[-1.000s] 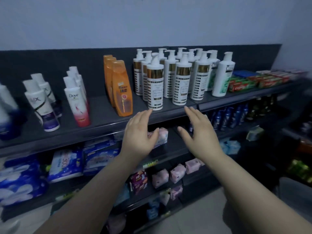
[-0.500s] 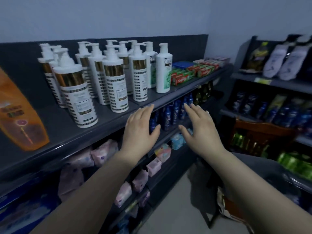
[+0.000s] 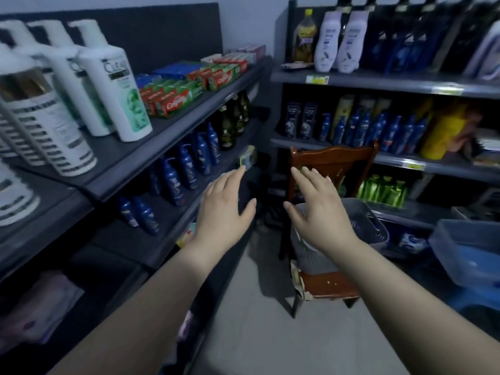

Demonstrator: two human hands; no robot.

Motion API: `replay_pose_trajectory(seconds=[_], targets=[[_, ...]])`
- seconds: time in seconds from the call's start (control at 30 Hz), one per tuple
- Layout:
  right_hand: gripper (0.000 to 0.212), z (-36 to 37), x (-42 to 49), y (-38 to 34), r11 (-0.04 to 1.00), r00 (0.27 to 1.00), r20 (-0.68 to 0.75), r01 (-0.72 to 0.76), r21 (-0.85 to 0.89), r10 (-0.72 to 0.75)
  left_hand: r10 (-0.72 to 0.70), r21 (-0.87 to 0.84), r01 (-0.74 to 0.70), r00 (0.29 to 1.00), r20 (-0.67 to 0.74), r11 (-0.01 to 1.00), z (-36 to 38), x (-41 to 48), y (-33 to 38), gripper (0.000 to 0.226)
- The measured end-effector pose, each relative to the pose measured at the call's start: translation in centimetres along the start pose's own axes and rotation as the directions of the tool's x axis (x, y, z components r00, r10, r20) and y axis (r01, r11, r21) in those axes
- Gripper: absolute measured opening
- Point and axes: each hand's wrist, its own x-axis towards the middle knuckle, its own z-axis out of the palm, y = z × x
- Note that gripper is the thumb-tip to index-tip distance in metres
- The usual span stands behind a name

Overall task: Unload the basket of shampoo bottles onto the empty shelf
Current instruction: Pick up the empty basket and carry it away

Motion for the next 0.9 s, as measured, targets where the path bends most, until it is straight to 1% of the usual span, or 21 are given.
replay_pose_trajectory(seconds=[0.2,0.4,0.47,0.53,0.6,0.73,0.9], targets=[[0.065,-1.1,1.8,9.5,0.999,0.998,0.051,-0.023,-0.031,0.025,-0.048,-0.068,0.052,0.997,0.053,0.996,7.1,4.3,4.3,0.064],[0.065,-2.6,3.2,19.7,0.997,0.993,0.102,-0.055,-0.061,0.061,-0.134,-0.093,0.143,0.986,0.100,0.985,14.2,7.3,7.8,0.063],[0.064,-2.6,3.4,22.6,0.995,0.990,0.120,-0.067,-0.071,0.075,-0.133,-0.129,0.147,0.985,0.110,0.981,16.3,7.8,8.4,0.060],[0.063,-2.3,3.5,25.2,0.994,0.985,0.146,-0.077,-0.075,0.087,-0.128,-0.151,0.145,0.985,0.119,0.978,18.4,8.0,8.4,0.057],[0.061,-1.7,3.6,27.5,0.993,0.981,0.161,-0.101,-0.064,0.111,-0.161,-0.124,0.180,0.975,0.150,0.976,20.5,8.3,8.1,0.057],[0.060,0.3,4.1,31.3,0.986,0.968,0.185,-0.162,-0.045,0.167,-0.239,-0.072,0.266,0.935,0.261,0.961,24.4,8.8,6.8,0.059],[0.060,3.5,5.0,35.1,0.965,0.937,0.231,-0.258,-0.048,0.262,-0.250,-0.050,0.287,0.896,0.366,0.957,28.4,10.5,4.3,0.061]])
